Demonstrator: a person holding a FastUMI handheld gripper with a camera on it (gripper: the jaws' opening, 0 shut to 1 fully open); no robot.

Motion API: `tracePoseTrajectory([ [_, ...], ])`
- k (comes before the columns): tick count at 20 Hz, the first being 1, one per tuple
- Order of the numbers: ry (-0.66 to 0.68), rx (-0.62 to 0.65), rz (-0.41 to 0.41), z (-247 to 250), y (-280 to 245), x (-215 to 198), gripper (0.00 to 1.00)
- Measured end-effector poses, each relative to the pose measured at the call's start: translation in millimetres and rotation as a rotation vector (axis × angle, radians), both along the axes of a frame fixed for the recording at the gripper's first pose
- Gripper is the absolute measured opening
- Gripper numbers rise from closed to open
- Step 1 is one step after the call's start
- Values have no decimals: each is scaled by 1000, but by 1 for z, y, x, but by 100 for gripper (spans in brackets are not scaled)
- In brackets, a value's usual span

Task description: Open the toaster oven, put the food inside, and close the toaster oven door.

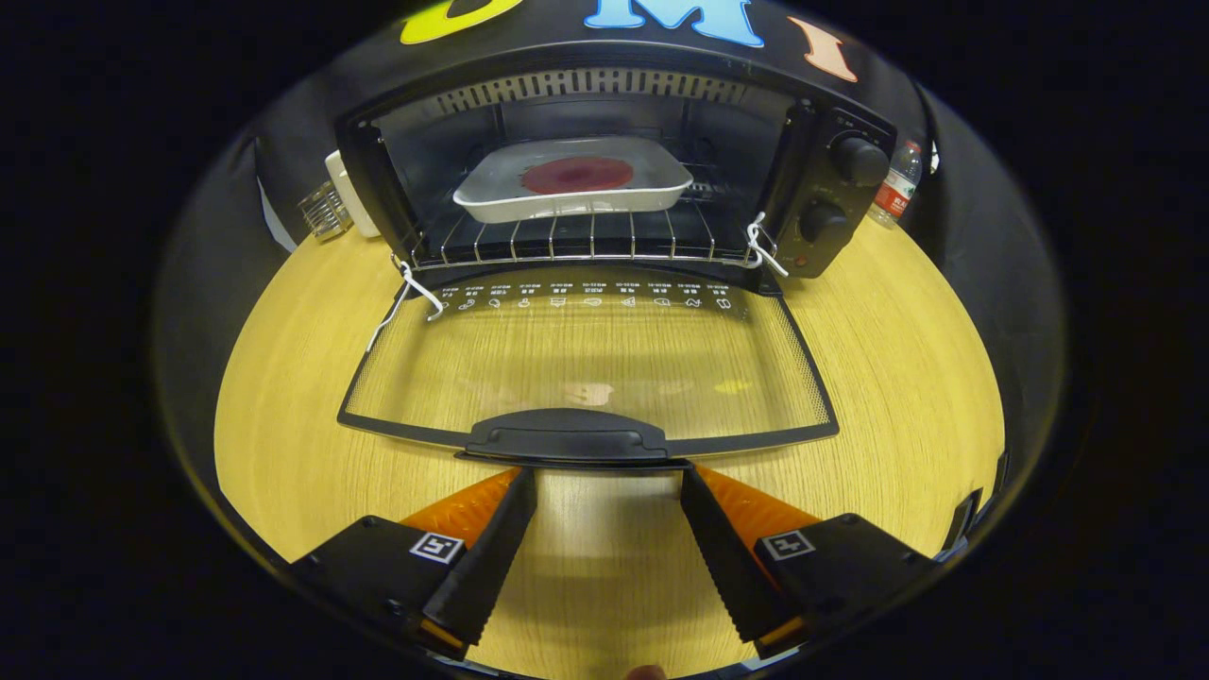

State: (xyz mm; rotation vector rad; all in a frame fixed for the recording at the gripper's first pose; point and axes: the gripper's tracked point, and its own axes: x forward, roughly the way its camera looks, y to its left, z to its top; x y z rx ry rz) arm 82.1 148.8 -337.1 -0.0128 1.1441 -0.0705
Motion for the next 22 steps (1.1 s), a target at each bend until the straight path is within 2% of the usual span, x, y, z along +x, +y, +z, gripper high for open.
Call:
tracePoseTrajectory([
  [10, -95, -22, 37, 24, 0, 1, 98],
  [22, -212, 42, 5, 61, 6, 5, 98],
])
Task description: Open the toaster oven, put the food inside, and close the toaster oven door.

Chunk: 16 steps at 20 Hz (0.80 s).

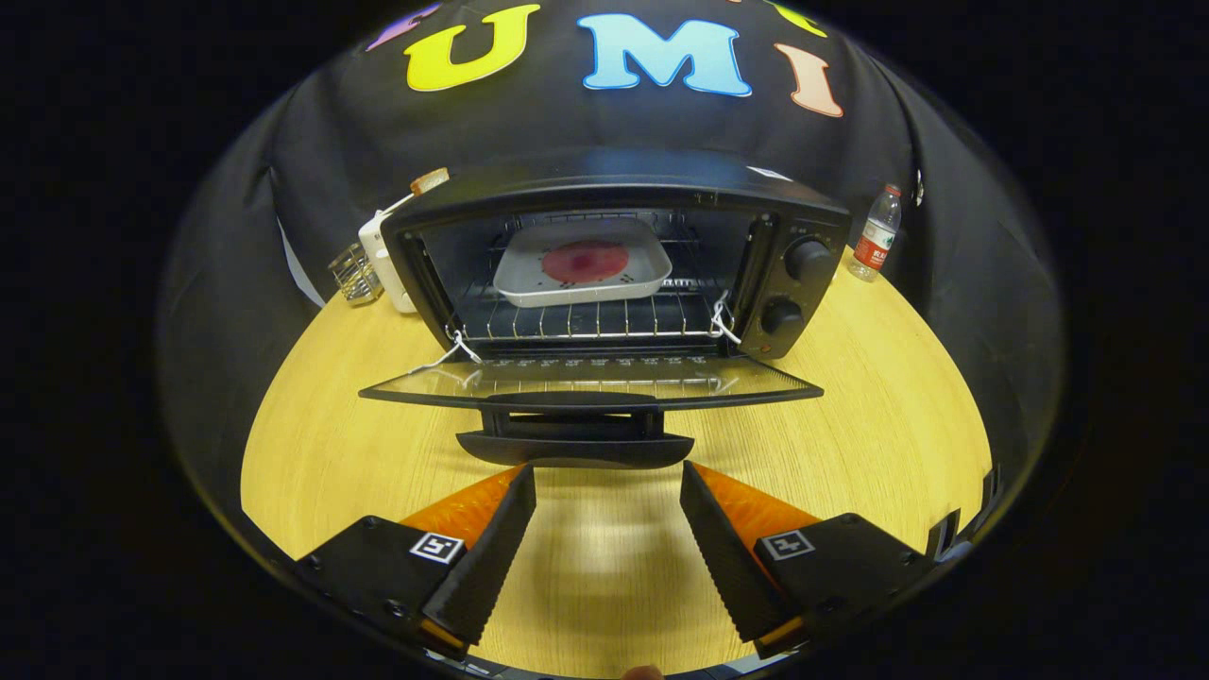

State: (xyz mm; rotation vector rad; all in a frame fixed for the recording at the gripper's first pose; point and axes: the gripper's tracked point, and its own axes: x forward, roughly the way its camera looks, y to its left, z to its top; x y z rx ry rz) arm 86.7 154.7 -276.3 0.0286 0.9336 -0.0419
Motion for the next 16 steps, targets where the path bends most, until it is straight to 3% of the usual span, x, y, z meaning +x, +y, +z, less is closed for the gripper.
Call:
tracePoseTrajectory([
  [8, -90, 28, -20, 29, 1, 17, 98],
  [16, -256, -5, 30, 76, -2, 32, 98],
])
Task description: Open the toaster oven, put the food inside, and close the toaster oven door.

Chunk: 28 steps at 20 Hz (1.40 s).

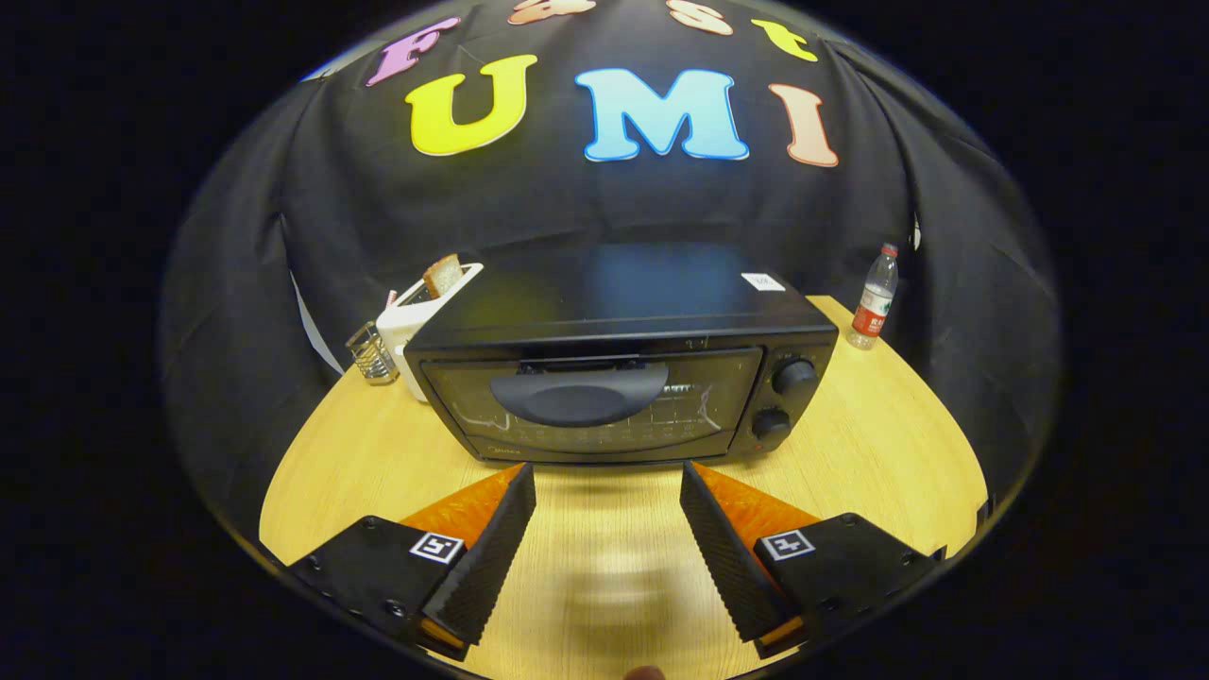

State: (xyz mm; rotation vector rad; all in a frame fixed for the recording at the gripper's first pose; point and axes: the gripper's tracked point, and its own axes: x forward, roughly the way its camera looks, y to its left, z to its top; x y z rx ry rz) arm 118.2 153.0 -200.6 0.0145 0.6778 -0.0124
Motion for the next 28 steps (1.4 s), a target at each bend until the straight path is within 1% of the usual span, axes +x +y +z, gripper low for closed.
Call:
tracePoseTrajectory([
  [6, -199, -40, 31, 59, -12, -11, 98],
  [12, -338, -40, 38, 114, -31, -44, 98],
  [17, -392, 3, 32, 144, -50, -79, 98],
  [20, -428, 8, 28, 159, -65, -97, 98],
  [25, -489, 9, 38, 181, -85, -119, 98],
  [28, -501, 11, 48, 184, -92, -124, 98],
])
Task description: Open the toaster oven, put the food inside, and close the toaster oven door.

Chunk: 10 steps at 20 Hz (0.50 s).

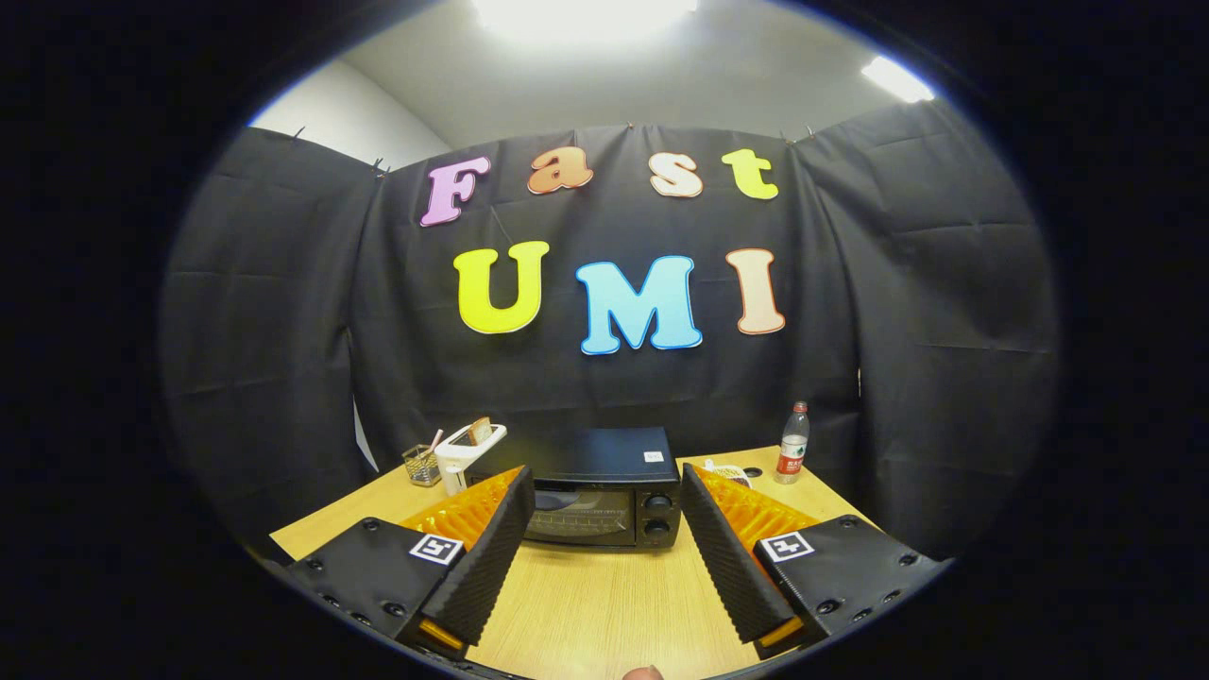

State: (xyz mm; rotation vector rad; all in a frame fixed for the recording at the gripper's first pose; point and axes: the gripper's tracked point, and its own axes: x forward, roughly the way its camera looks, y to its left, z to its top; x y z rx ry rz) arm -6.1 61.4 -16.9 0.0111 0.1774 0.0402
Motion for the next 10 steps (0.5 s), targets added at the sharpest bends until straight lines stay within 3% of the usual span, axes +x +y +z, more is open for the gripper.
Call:
tracePoseTrajectory([
  [10, 7, -23, 24, -4, -12, -10, 98],
])
